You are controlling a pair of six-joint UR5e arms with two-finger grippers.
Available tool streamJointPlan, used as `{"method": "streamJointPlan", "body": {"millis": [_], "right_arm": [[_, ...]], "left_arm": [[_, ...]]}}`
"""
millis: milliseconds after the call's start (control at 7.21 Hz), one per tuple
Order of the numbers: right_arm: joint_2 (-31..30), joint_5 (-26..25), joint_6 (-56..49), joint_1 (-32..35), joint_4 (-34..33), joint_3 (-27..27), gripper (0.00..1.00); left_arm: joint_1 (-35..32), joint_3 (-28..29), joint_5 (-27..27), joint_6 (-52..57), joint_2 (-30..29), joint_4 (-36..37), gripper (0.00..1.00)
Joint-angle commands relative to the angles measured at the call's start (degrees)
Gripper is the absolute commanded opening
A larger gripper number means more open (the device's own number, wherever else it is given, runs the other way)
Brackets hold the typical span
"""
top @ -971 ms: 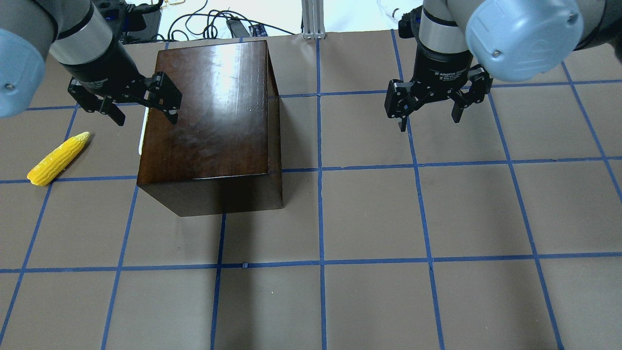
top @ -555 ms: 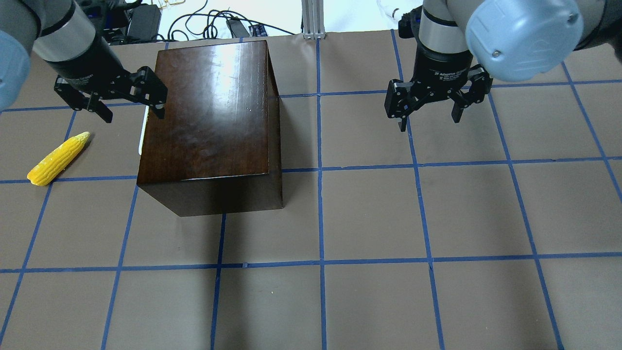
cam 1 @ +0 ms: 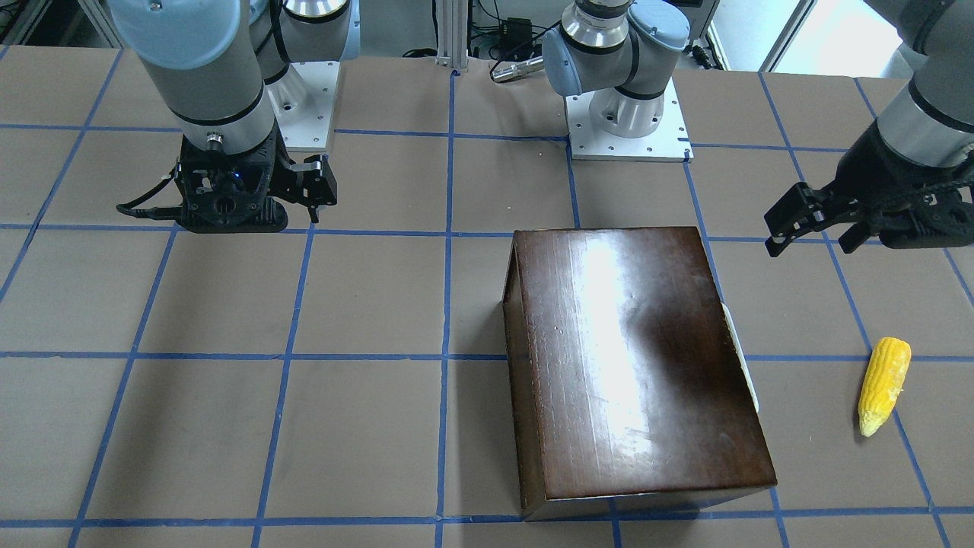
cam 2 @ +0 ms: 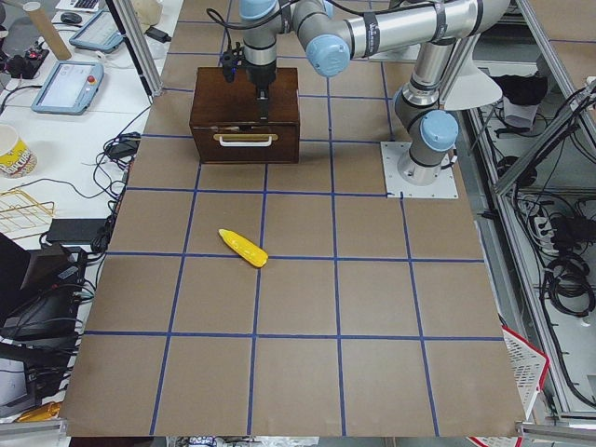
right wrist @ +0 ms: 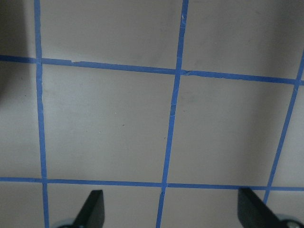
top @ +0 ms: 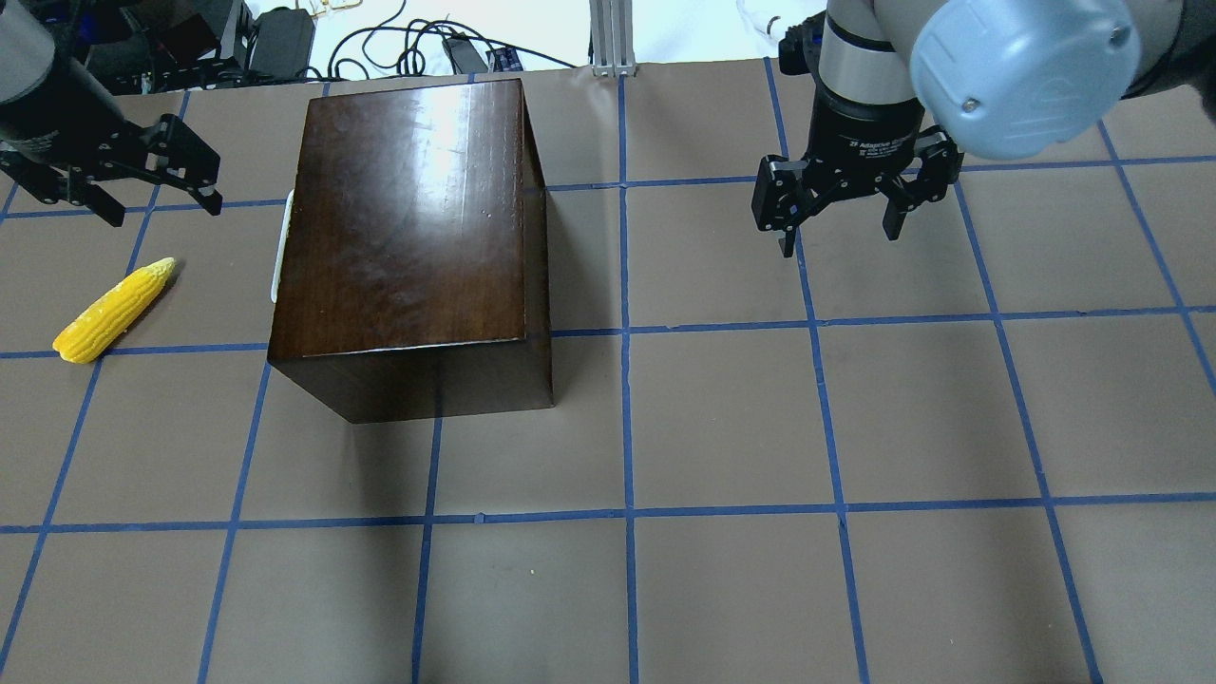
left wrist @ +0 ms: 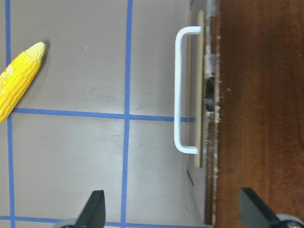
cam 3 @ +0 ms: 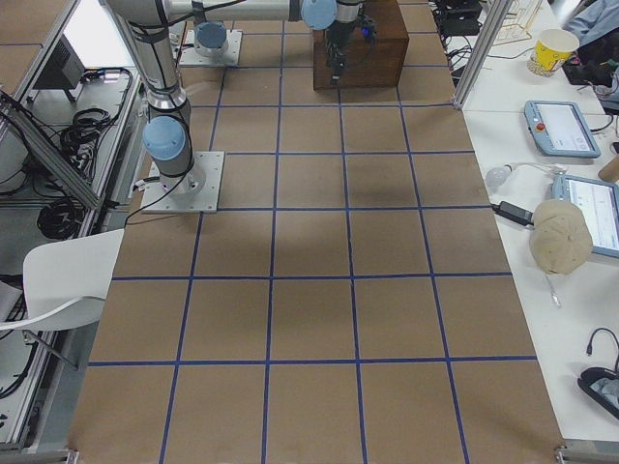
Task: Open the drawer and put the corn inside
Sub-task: 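Move the left gripper off the box toward the white drawer handle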
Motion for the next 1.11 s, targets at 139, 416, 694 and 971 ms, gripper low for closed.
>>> {"method": "streamJointPlan", "body": {"millis": [139, 416, 694, 971], "right_arm": [[0.0, 0.0, 0.0, 0.0, 0.0, 0.0, 1.0], [0.0, 0.0, 0.0, 0.0, 0.0, 0.0, 1.0], [0.0, 0.0, 0.0, 0.0, 0.0, 0.0, 1.0], [0.0, 0.0, 0.0, 0.0, 0.0, 0.0, 1.0]], "left_arm": [[6.4, -0.1, -2.0, 7.6, -3.7, 2.0, 1.0], [6.9, 0.0, -4.6, 10.0, -7.3, 4.5, 1.0], [6.8, -0.2, -7.3, 9.3, -10.6, 6.9, 1.0], [6.8, -0.3, -9.3, 9.2, -12.8, 7.5, 1.0]]}}
